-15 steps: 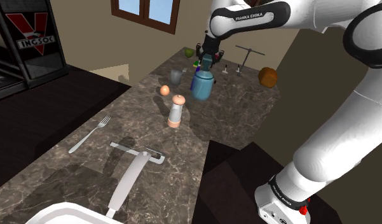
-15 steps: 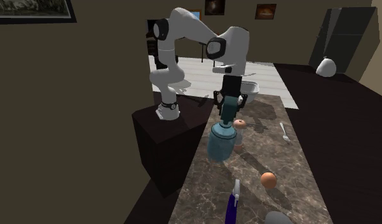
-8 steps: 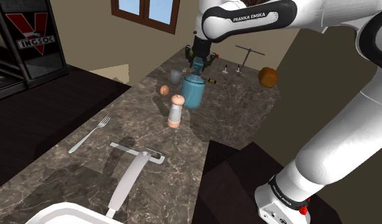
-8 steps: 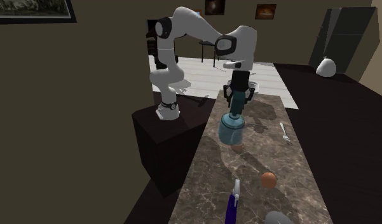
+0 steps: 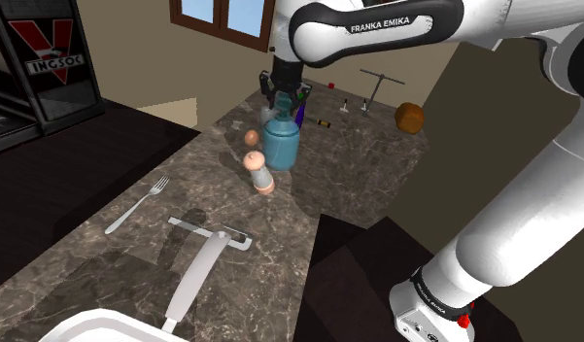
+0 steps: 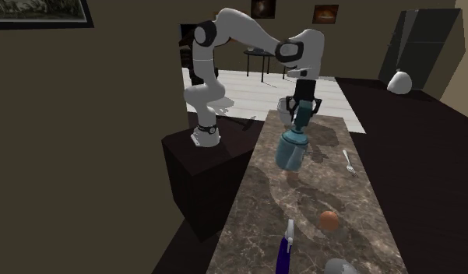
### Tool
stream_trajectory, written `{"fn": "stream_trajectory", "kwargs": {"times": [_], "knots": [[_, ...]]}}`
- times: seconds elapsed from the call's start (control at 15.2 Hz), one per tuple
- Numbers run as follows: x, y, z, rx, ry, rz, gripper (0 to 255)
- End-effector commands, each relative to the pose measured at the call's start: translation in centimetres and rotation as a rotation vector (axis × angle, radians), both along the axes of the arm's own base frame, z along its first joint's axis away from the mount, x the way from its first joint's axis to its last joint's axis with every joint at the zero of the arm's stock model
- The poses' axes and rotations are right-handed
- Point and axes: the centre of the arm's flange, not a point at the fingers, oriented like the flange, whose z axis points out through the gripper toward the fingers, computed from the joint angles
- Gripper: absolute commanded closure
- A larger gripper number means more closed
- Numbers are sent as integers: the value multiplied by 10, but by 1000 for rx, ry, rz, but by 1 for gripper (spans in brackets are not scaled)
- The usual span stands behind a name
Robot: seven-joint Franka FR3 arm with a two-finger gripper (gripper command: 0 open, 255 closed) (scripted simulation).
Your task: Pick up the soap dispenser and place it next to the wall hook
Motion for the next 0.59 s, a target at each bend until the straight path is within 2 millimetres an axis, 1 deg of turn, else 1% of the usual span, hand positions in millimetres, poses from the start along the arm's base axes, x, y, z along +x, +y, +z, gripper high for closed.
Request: {"fn": "stream_trajectory", "kwargs": {"times": [0.0,0.53], "knots": [[-6,23,-1,0,-1,-1,255],[-34,125,-1,0,-1,-1,255]]}}
